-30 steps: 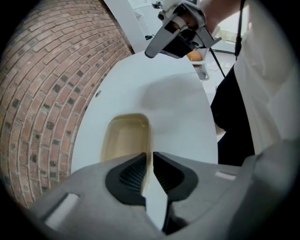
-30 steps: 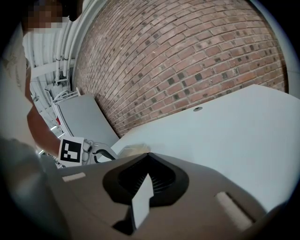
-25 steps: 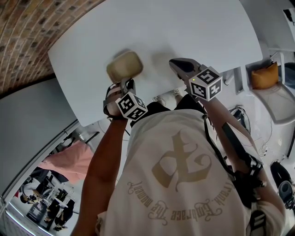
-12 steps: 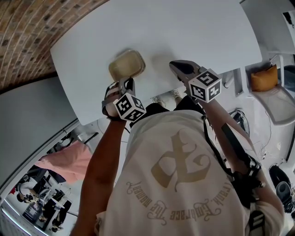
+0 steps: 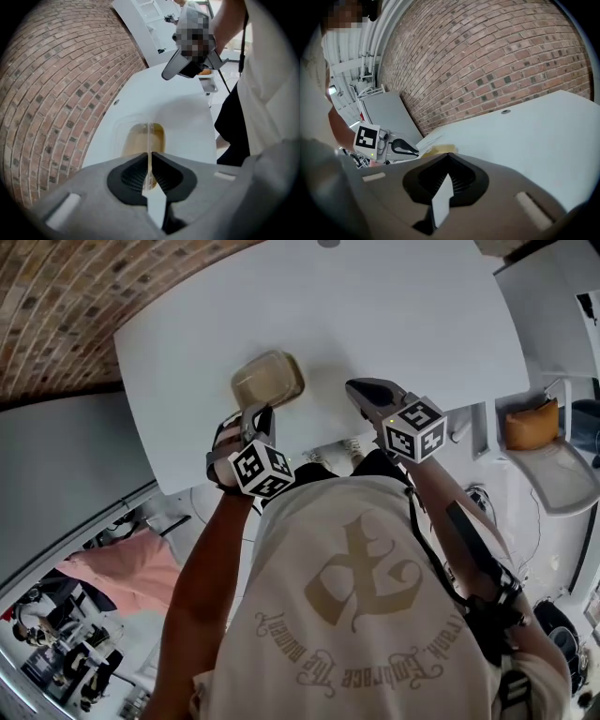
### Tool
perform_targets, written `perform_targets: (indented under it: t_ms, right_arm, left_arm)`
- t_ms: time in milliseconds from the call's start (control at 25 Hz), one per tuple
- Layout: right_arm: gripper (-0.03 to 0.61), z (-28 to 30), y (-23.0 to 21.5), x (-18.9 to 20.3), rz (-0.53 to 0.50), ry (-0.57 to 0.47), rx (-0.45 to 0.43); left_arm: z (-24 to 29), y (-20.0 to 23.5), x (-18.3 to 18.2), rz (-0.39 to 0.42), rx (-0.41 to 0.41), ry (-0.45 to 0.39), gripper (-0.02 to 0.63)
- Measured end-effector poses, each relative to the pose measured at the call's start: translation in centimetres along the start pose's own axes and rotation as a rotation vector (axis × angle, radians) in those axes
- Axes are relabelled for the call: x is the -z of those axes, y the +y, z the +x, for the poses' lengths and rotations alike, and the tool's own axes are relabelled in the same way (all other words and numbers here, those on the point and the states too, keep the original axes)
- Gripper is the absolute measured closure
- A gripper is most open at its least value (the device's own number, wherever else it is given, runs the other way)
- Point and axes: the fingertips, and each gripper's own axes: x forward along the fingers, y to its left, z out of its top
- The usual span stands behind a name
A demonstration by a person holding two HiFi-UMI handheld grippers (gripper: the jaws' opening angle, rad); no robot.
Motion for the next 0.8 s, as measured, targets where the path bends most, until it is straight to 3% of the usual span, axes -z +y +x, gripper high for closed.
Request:
perform_targets:
  t_ms: [800]
  right_arm:
    - [0.571,2.6,1.6,-3.5,-0.138,0.058,-0.1]
  left_arm:
    - [-4.8,1.5,3.7,-0.282,-0.123,-0.03,0.584]
